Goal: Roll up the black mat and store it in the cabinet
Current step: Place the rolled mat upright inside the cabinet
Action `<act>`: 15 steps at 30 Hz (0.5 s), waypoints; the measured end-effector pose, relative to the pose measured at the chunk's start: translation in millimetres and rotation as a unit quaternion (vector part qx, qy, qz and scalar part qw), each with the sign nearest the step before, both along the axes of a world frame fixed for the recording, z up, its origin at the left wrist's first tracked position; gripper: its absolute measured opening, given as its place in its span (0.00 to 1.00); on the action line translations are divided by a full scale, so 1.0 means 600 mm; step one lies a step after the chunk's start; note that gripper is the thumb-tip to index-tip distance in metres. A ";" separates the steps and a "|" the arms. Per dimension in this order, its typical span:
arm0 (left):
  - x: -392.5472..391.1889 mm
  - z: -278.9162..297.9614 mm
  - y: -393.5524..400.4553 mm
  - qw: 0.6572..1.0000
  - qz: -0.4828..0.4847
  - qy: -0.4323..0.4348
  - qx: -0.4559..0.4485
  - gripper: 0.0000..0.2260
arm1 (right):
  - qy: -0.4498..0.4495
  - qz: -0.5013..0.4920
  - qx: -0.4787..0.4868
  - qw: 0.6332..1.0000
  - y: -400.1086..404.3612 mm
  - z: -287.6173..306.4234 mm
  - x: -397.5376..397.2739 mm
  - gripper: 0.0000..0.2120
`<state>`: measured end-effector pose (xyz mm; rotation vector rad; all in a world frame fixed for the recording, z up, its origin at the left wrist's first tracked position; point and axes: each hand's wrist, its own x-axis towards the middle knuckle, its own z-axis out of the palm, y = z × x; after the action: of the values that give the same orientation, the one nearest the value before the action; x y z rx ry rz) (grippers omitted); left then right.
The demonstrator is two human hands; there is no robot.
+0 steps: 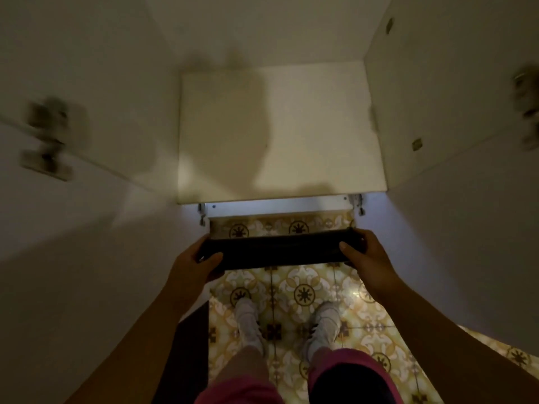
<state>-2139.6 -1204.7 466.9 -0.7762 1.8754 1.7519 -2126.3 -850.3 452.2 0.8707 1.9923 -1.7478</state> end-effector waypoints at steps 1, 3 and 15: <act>-0.011 -0.049 0.000 1.000 0.002 -0.002 -0.007 0.19 | -0.004 0.007 -0.001 1.000 0.000 -0.050 -0.012 0.20; -0.035 -0.154 0.001 1.000 0.011 -0.004 -0.020 0.23 | -0.004 0.019 0.003 1.000 0.003 -0.157 -0.038 0.18; -0.187 -0.657 -0.016 0.998 0.000 0.060 -0.005 0.24 | 0.032 -0.032 -0.037 0.998 -0.018 -0.715 -0.206 0.25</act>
<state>-2251.8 -1214.3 72.6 -0.6881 1.9633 1.8267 -2250.0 -860.8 23.2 0.8739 1.9442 -1.8947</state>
